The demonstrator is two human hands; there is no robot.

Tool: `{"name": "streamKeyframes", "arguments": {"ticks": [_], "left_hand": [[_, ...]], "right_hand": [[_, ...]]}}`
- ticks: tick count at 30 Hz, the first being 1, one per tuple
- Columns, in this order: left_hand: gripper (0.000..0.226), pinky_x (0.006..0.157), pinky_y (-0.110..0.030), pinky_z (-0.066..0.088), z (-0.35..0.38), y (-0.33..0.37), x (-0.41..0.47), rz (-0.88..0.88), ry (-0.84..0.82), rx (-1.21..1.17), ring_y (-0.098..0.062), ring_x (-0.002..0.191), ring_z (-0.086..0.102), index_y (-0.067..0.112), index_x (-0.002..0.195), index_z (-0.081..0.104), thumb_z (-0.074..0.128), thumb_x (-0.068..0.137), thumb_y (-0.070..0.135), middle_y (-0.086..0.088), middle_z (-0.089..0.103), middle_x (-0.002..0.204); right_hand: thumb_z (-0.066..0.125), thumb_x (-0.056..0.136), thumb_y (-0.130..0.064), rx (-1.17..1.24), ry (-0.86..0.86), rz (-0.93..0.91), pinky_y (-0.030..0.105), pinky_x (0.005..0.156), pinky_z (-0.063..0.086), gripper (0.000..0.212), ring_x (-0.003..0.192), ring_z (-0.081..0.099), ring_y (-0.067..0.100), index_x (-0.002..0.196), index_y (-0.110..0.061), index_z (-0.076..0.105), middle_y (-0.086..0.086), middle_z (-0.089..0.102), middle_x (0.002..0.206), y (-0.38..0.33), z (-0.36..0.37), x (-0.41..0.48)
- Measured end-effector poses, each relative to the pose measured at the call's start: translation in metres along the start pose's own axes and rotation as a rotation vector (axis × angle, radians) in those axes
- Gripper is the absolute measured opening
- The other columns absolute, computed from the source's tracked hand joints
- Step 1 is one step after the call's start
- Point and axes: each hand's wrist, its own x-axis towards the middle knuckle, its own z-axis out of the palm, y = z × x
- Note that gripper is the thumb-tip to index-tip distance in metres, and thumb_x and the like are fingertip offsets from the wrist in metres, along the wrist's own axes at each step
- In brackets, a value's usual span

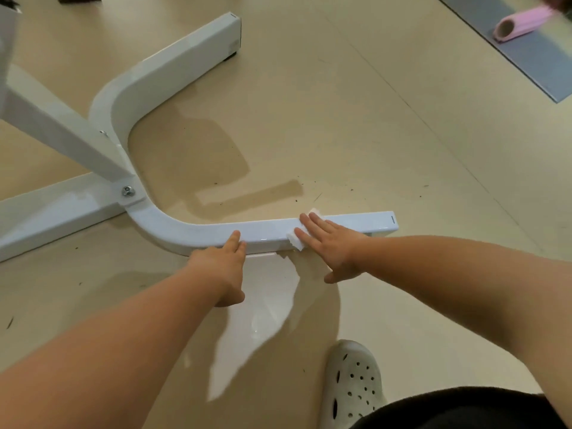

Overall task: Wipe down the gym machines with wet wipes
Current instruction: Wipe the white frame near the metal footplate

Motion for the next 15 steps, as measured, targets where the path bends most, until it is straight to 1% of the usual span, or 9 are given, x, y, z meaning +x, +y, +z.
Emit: {"name": "streamKeyframes", "arguments": {"ticks": [2, 5, 7, 9, 11, 13, 15], "left_hand": [[0.098, 0.099, -0.039, 0.045, -0.009, 0.016, 0.003, 0.000, 0.001, -0.015, -0.027, 0.137, 0.045, 0.019, 0.161, -0.008, 0.055, 0.091, 0.046, 0.003, -0.025, 0.166], [0.098, 0.102, -0.040, 0.044, -0.021, 0.037, 0.008, 0.006, -0.018, -0.018, -0.028, 0.138, 0.042, 0.020, 0.161, -0.010, 0.055, 0.092, 0.045, 0.002, -0.025, 0.166], [0.099, 0.103, -0.042, 0.042, -0.029, 0.045, 0.013, 0.005, -0.016, -0.008, -0.031, 0.138, 0.041, 0.021, 0.161, -0.010, 0.056, 0.092, 0.046, 0.002, -0.026, 0.166], [0.099, 0.103, -0.044, 0.042, -0.037, 0.048, 0.019, 0.001, -0.015, 0.009, -0.032, 0.138, 0.040, 0.021, 0.161, -0.010, 0.055, 0.091, 0.049, 0.002, -0.026, 0.166], [0.099, 0.101, -0.043, 0.043, -0.040, 0.051, 0.024, -0.009, -0.020, 0.017, -0.031, 0.138, 0.041, 0.022, 0.161, -0.010, 0.055, 0.091, 0.049, 0.004, -0.027, 0.165], [0.101, 0.100, -0.042, 0.044, -0.040, 0.058, 0.029, -0.011, -0.037, 0.008, -0.030, 0.138, 0.042, 0.023, 0.161, -0.011, 0.056, 0.090, 0.050, 0.007, -0.028, 0.164], [0.102, 0.100, -0.040, 0.044, -0.042, 0.067, 0.034, 0.000, -0.053, -0.001, -0.029, 0.137, 0.044, 0.024, 0.161, -0.012, 0.056, 0.090, 0.049, 0.008, -0.030, 0.163]], "right_hand": [[0.071, 0.086, -0.058, -0.005, -0.024, -0.023, 0.045, 0.128, -0.003, 0.129, 0.152, -0.029, 0.031, 0.158, -0.015, -0.026, 0.013, -0.037, 0.162, 0.017, 0.008, -0.012], [0.067, 0.085, -0.062, 0.039, 0.005, -0.009, 0.044, 0.127, -0.006, 0.127, 0.153, -0.029, 0.030, 0.159, -0.014, -0.025, 0.012, -0.036, 0.163, 0.034, 0.025, -0.019], [0.063, 0.085, -0.064, 0.119, 0.042, 0.071, 0.044, 0.127, -0.006, 0.126, 0.153, -0.027, 0.031, 0.158, -0.014, -0.025, 0.012, -0.035, 0.164, 0.051, 0.033, -0.018], [0.063, 0.085, -0.064, 0.232, 0.067, 0.205, 0.045, 0.128, -0.004, 0.126, 0.154, -0.024, 0.034, 0.158, -0.013, -0.026, 0.015, -0.032, 0.164, 0.070, 0.035, -0.013], [0.064, 0.085, -0.065, 0.299, 0.081, 0.279, 0.047, 0.128, -0.002, 0.127, 0.155, -0.022, 0.035, 0.158, -0.011, -0.025, 0.018, -0.030, 0.165, 0.078, 0.033, -0.007], [0.061, 0.085, -0.069, 0.304, 0.105, 0.256, 0.048, 0.128, -0.004, 0.128, 0.154, -0.023, 0.037, 0.157, -0.008, -0.025, 0.020, -0.029, 0.165, 0.063, 0.035, -0.005], [0.058, 0.085, -0.073, 0.263, 0.138, 0.157, 0.049, 0.126, -0.009, 0.128, 0.152, -0.029, 0.038, 0.157, -0.008, -0.026, 0.020, -0.033, 0.163, 0.033, 0.042, -0.004]]}}
